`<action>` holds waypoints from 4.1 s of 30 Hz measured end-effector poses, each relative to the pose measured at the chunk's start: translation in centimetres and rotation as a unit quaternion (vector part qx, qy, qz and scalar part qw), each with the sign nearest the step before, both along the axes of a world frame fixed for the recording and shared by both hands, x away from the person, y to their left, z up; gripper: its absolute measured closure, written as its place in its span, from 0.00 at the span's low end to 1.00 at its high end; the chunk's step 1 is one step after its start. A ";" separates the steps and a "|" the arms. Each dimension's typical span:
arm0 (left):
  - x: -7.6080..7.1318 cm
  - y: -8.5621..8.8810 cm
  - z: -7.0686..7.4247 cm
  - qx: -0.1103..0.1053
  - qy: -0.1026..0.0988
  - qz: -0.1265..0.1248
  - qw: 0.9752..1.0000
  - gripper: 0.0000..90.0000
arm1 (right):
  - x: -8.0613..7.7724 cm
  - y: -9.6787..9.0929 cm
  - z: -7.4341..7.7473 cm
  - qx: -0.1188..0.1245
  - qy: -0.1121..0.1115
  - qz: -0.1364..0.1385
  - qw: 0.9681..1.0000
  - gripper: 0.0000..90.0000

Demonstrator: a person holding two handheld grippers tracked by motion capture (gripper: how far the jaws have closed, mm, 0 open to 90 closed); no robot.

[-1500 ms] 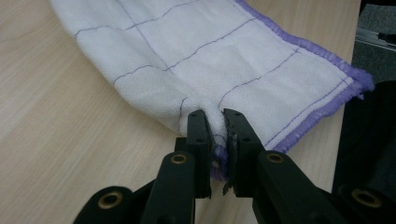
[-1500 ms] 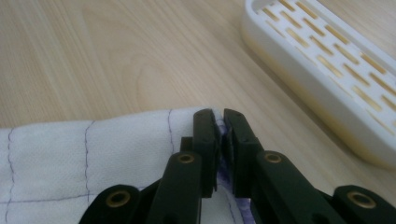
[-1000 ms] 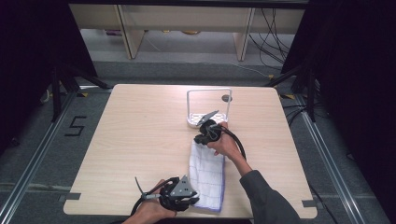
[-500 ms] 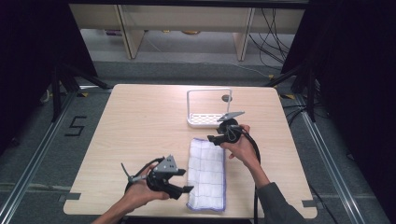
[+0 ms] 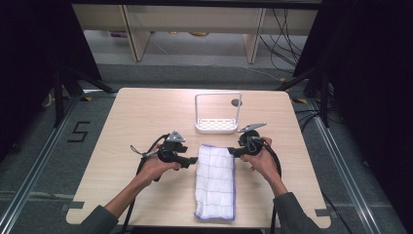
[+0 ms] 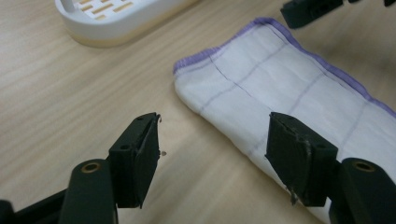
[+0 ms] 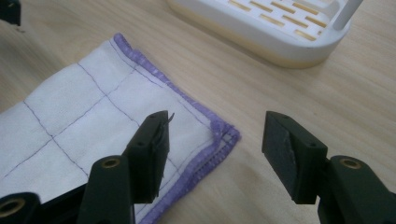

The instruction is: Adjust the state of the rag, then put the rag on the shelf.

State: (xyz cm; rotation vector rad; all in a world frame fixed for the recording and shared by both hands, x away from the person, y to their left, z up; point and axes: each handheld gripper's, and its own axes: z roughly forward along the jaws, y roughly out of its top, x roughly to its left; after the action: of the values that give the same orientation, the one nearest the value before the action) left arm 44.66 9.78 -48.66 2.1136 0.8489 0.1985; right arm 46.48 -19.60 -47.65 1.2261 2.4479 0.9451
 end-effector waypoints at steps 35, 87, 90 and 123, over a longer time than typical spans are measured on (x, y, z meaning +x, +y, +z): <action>4.0 -4.1 -2.6 0.034 -0.019 -0.042 0.998 0.70 | 1.2 1.2 -2.1 -0.031 0.016 0.013 0.999 0.57; -1.5 -2.0 5.9 -0.046 -0.072 -0.068 0.994 0.91 | -4.5 0.1 5.6 0.060 -0.045 0.067 0.995 0.93; -2.2 -1.7 6.9 -0.045 -0.077 -0.076 0.993 0.91 | -5.3 0.2 6.7 0.073 -0.042 0.071 0.994 0.93; 1.9 -2.9 23.9 -0.020 -0.146 -0.059 0.987 0.91 | -1.7 -0.7 23.0 0.082 -0.162 0.050 0.982 0.94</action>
State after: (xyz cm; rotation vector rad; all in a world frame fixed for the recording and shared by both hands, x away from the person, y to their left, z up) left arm 46.57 6.85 -24.81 2.0252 0.5483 0.4141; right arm 44.82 -20.35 -24.67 0.9161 2.2253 1.2844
